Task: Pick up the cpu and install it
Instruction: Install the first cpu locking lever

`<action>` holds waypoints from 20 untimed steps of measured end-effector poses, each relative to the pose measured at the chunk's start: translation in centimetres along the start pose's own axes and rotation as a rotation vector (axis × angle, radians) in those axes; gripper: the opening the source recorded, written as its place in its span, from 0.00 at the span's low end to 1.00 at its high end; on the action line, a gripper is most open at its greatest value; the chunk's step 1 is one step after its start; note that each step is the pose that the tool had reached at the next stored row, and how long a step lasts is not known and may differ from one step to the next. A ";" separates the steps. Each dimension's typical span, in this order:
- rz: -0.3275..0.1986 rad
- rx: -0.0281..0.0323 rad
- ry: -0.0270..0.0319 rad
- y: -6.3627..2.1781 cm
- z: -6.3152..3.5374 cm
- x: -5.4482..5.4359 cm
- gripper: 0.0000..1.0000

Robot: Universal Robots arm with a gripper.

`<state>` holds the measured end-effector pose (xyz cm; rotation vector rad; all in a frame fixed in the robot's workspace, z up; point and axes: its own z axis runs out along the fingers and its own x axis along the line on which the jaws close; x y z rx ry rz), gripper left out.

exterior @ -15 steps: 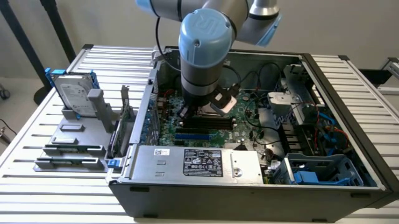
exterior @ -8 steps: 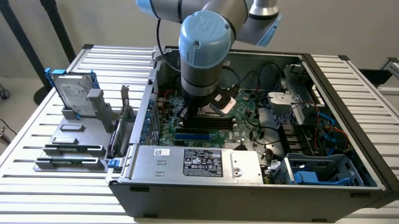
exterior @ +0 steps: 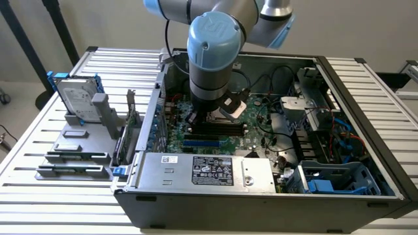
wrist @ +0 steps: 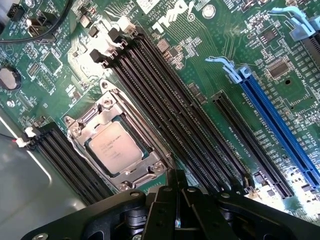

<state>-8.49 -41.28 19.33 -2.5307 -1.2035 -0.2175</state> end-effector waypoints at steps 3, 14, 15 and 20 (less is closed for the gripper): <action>0.000 -0.0018 -0.0023 -0.07 0.15 0.1 0.11; 0.000 -0.0202 -0.0247 -0.13 0.17 0.2 0.11; 0.000 -0.0203 -0.0249 -0.16 0.04 0.2 0.11; 0.000 -0.0202 -0.0249 -0.41 -0.83 0.5 0.11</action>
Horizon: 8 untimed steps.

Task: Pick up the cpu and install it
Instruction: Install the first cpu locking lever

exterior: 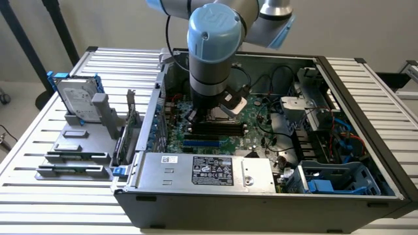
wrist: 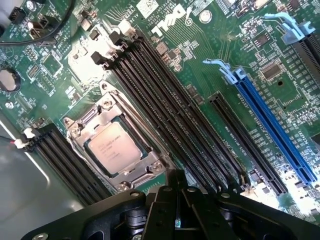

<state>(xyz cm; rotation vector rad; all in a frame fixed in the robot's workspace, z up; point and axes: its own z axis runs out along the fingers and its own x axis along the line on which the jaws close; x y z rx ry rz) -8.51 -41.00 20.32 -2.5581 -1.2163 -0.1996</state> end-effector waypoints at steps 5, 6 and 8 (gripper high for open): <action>0.000 0.0040 -0.0030 -0.68 -0.06 0.6 0.11; 0.000 0.0054 -0.0045 -0.89 0.01 0.9 0.11; -0.002 0.0079 -0.0070 -1.34 0.18 1.4 0.11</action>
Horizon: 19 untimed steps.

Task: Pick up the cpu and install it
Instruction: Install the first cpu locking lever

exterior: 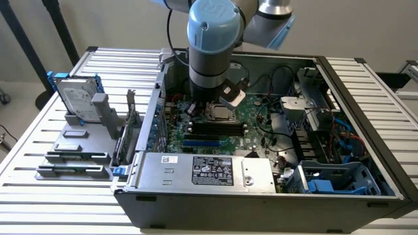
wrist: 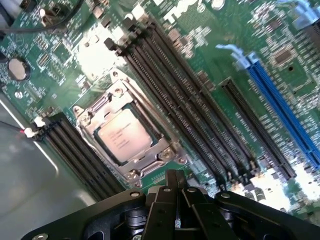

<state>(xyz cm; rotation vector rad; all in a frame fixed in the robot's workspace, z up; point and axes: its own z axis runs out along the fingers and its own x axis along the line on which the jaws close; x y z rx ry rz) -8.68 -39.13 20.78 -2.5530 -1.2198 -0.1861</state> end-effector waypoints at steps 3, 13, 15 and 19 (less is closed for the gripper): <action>-0.006 0.0026 -0.0033 -0.59 0.26 0.7 0.11; -0.073 0.0169 -0.0235 -1.64 0.69 1.9 0.11; -0.088 0.0200 -0.0279 -1.78 0.69 2.1 0.11; -0.110 0.0219 -0.0379 -1.99 0.67 2.4 0.11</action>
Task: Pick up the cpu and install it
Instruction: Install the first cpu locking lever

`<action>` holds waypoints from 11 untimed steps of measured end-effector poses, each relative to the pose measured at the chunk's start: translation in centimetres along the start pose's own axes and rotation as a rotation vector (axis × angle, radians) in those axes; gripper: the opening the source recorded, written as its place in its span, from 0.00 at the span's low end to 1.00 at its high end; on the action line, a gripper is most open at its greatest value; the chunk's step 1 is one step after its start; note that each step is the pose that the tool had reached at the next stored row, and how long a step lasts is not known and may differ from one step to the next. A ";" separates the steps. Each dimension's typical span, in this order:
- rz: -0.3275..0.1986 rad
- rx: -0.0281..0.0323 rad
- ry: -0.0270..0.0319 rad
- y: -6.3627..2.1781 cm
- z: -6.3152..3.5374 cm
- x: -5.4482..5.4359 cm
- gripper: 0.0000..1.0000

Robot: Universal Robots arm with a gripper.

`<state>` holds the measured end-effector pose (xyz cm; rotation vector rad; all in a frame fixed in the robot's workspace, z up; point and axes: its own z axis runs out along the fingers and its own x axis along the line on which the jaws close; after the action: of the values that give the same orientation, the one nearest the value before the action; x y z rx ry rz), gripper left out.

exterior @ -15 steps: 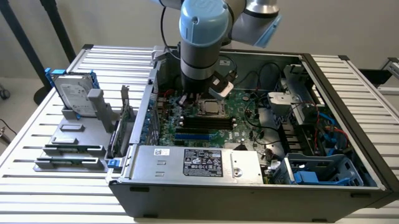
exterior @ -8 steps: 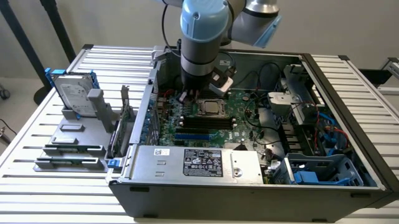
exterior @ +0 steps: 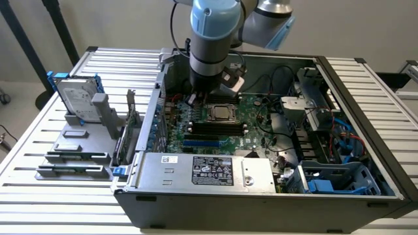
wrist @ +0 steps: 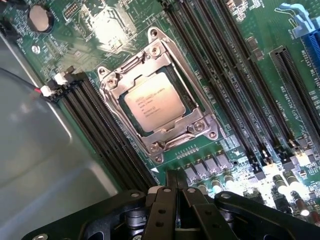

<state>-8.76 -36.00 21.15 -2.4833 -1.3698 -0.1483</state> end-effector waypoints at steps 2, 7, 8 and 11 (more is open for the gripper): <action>-0.010 -0.0005 -0.0062 -0.06 -0.06 0.1 0.11; -0.047 -0.0072 -0.0204 -0.17 -0.31 0.2 0.11; -0.055 -0.0084 -0.0224 -0.18 -0.34 0.2 0.11; -0.082 -0.0115 -0.0295 -0.20 -0.43 0.3 0.11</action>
<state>-8.75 -35.81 21.67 -2.4492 -1.4872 -0.1382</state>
